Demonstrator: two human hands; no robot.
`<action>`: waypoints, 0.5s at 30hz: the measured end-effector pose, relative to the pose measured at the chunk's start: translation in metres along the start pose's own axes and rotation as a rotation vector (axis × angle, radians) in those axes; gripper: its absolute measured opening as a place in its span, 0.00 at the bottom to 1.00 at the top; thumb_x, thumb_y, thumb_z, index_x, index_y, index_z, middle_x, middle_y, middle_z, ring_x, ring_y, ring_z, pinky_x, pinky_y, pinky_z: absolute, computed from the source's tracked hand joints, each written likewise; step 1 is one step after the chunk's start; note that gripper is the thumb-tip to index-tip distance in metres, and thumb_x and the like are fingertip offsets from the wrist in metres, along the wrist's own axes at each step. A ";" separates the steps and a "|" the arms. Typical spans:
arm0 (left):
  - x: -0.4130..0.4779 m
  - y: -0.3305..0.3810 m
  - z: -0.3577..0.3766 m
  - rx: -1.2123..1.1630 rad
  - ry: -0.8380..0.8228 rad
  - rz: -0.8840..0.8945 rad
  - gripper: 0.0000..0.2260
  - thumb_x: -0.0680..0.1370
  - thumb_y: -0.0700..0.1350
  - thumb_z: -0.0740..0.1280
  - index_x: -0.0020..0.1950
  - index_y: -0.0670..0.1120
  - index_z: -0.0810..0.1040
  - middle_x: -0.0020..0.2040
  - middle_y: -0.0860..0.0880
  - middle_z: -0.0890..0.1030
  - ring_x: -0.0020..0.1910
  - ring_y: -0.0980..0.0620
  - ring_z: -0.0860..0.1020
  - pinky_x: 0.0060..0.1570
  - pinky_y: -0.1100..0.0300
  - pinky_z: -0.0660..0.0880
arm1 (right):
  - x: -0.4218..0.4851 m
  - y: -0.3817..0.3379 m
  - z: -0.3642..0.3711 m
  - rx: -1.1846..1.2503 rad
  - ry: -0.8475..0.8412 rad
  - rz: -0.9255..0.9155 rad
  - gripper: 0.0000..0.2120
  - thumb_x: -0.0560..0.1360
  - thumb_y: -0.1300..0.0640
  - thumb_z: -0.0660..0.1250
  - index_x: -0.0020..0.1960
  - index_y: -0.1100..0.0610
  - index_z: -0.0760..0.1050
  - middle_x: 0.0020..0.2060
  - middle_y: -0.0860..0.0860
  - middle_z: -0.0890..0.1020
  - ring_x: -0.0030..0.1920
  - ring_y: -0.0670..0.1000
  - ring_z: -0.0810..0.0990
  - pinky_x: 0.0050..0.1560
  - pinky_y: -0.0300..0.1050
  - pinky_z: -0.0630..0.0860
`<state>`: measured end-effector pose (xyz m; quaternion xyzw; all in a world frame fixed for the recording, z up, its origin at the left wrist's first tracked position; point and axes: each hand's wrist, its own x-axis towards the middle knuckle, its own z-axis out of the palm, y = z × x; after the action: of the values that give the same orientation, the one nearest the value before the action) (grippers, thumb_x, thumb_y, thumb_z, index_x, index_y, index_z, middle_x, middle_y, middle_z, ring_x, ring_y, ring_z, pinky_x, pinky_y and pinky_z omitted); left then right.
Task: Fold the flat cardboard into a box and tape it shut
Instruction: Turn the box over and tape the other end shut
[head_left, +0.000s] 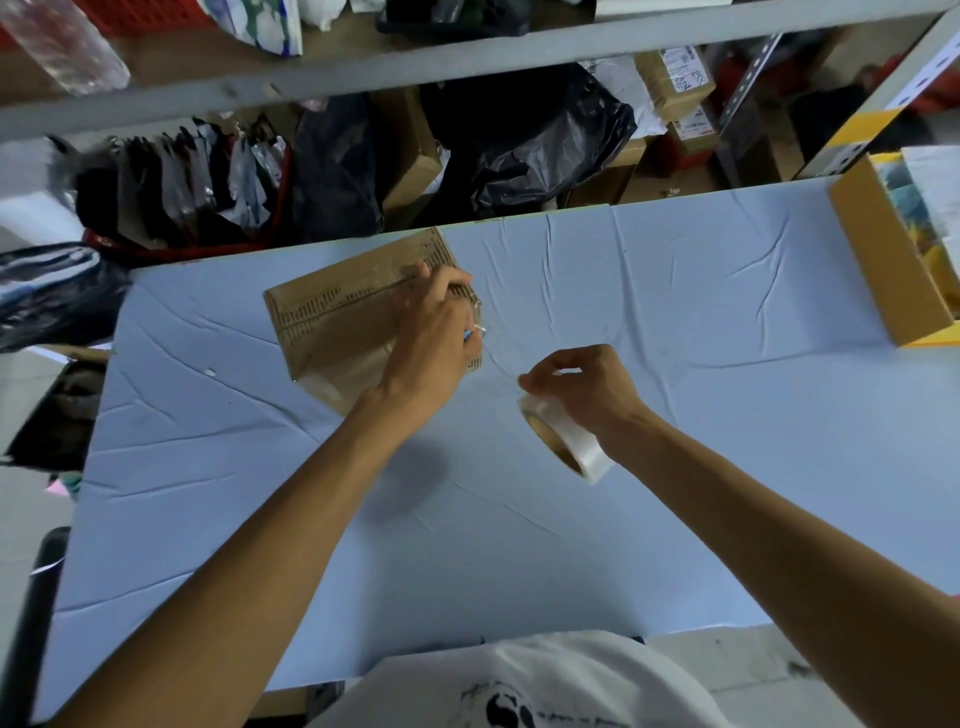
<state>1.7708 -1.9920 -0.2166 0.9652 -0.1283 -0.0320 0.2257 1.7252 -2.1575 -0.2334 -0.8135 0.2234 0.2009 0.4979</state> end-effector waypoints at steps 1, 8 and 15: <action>0.000 0.000 0.000 -0.002 0.012 -0.004 0.11 0.75 0.35 0.68 0.34 0.42 0.70 0.65 0.45 0.71 0.66 0.44 0.69 0.62 0.45 0.68 | 0.001 0.001 -0.001 -0.025 0.001 -0.014 0.06 0.66 0.49 0.75 0.33 0.48 0.81 0.36 0.48 0.84 0.37 0.52 0.81 0.39 0.42 0.73; -0.003 0.007 0.000 -0.025 0.016 0.004 0.09 0.76 0.36 0.67 0.37 0.42 0.71 0.64 0.44 0.72 0.64 0.46 0.70 0.63 0.50 0.69 | 0.003 0.002 -0.014 -0.500 0.108 -0.149 0.04 0.71 0.48 0.70 0.41 0.47 0.80 0.47 0.49 0.81 0.48 0.55 0.78 0.42 0.44 0.66; -0.003 0.006 0.001 -0.030 0.035 0.002 0.08 0.76 0.36 0.66 0.38 0.42 0.71 0.63 0.45 0.73 0.69 0.46 0.66 0.64 0.50 0.67 | 0.005 -0.002 -0.023 -0.629 0.119 -0.231 0.04 0.72 0.48 0.70 0.42 0.47 0.80 0.45 0.51 0.79 0.46 0.58 0.77 0.42 0.44 0.65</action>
<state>1.7662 -1.9970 -0.2151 0.9620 -0.1248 -0.0169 0.2425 1.7331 -2.1779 -0.2250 -0.9575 0.0854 0.1545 0.2282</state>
